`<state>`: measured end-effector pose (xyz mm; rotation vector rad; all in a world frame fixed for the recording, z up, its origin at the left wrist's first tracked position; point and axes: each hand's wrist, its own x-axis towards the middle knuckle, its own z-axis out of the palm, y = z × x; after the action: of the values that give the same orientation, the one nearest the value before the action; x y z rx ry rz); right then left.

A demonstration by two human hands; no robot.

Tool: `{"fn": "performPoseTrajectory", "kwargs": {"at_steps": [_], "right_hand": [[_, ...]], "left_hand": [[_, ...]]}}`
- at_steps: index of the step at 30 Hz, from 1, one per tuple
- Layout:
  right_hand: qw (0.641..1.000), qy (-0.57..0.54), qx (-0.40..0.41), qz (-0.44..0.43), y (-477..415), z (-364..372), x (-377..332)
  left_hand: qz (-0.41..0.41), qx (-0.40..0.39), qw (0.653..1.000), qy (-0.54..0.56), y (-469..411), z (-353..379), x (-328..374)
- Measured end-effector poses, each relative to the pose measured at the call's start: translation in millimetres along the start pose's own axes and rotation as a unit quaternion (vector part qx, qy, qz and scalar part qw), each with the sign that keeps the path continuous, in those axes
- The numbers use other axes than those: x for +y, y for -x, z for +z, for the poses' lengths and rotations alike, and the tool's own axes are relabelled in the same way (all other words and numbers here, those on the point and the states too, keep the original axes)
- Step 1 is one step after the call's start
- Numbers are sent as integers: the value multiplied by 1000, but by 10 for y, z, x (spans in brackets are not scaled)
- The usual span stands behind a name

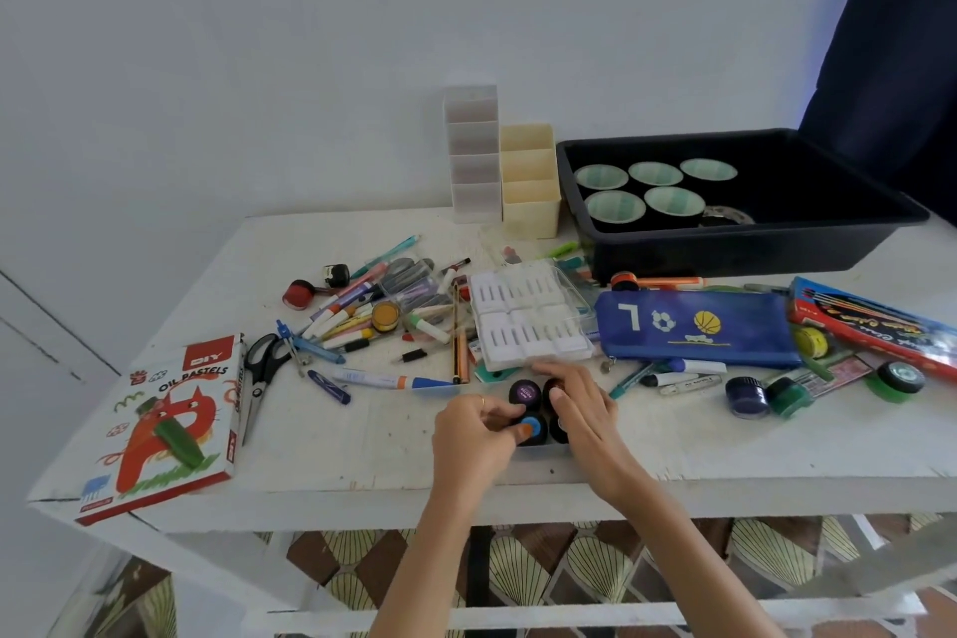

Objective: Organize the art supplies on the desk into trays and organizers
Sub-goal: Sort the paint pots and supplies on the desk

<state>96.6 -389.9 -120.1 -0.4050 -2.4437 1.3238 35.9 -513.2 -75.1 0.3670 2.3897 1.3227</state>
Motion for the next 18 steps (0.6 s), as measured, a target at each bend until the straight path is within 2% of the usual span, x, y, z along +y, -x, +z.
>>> {"fn": "performPoseTrajectory", "kwargs": {"at_steps": [4,7,11,15,18], "right_hand": [[1000,-29,4,7,20,-15,5],[999,-28,8,12,10,-13,-9],[1000,-23,11,4,23,-4,5],[996,-59,73,-3,26,34,90],[991,-98,94,-2,15,26,109]], "left_hand": [[-78,-34,996,28,-44,-75,50],[-109,-25,994,14,-89,-64,98],[-69,-10,996,-58,-41,61,143],[-44,24,998,-33,55,138,132],[10,66,997,-41,117,193,123]]}}
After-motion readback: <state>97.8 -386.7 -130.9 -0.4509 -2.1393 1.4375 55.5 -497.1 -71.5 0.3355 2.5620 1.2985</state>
